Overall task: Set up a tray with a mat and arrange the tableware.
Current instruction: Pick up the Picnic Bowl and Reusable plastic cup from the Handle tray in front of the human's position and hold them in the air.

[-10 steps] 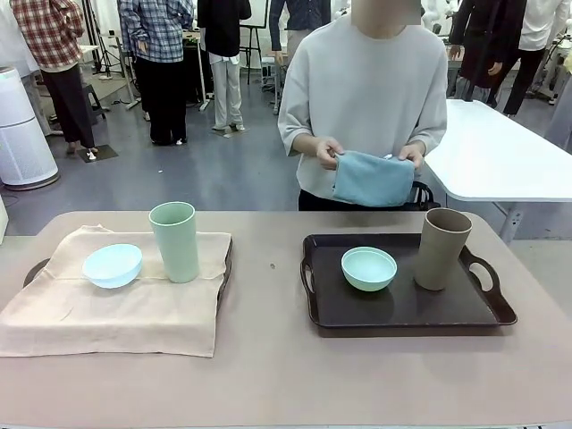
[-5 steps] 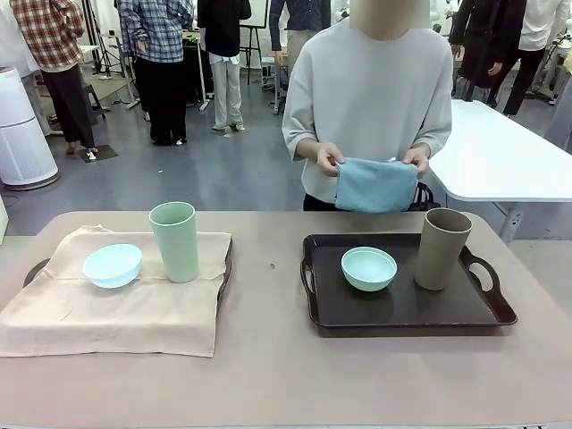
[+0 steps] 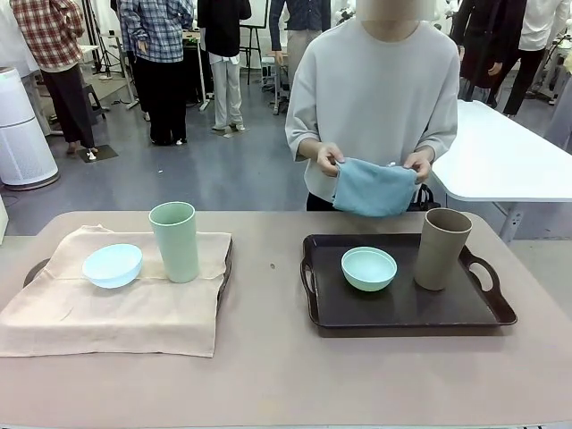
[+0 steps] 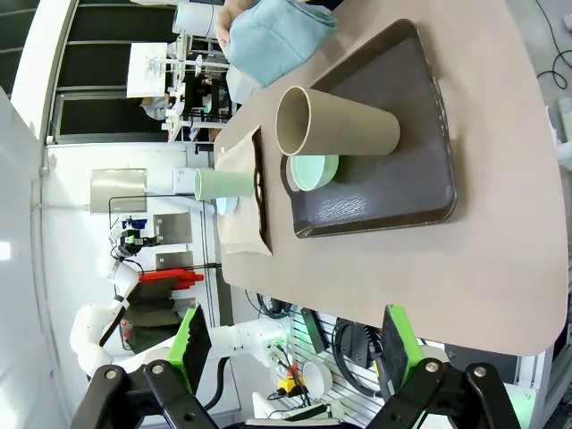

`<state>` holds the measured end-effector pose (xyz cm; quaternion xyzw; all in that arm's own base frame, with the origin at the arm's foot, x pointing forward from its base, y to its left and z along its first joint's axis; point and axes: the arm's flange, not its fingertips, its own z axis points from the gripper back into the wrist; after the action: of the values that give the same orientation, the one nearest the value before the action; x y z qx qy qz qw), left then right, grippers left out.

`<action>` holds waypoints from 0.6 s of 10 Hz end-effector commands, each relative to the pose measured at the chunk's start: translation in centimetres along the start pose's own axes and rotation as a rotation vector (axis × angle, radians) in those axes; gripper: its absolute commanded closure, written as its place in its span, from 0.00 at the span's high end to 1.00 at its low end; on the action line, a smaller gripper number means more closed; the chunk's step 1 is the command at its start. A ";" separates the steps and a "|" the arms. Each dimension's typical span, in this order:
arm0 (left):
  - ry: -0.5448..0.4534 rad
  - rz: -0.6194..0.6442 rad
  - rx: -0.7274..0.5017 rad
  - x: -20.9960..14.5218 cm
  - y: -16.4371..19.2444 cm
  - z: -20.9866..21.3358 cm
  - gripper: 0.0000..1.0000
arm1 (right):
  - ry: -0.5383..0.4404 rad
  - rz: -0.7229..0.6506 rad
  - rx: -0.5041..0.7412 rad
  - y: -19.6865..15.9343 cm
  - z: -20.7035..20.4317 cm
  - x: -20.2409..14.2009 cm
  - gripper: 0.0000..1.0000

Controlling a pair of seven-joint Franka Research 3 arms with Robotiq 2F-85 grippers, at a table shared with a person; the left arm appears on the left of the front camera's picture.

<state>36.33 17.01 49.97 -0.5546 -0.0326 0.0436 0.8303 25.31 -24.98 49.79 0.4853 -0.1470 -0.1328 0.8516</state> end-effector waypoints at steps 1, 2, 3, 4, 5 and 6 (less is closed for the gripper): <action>-0.017 0.005 -0.012 -0.3 -0.1 -0.3 1.00 | 0.000 0.008 0.016 -0.1 0.0 0.1 1.00; -0.017 0.005 -0.012 -0.3 -0.1 -0.3 1.00 | 0.000 0.008 0.016 -0.1 0.0 0.1 1.00; -0.017 0.005 -0.012 -0.3 -0.1 -0.3 1.00 | 0.000 0.008 0.016 -0.1 0.0 0.1 1.00; -0.017 0.005 -0.012 -0.3 -0.1 -0.3 1.00 | 0.000 0.008 0.016 -0.1 0.0 0.1 1.00; -0.017 0.005 -0.012 -0.3 -0.1 -0.3 1.00 | 0.000 0.008 0.016 -0.1 0.0 0.1 1.00; -0.017 0.005 -0.012 -0.3 -0.1 -0.3 1.00 | 0.000 0.008 0.016 -0.1 0.0 0.1 1.00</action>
<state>36.33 17.01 49.97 -0.5546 -0.0327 0.0436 0.8303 25.32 -24.97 49.79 0.4852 -0.1469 -0.1327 0.8517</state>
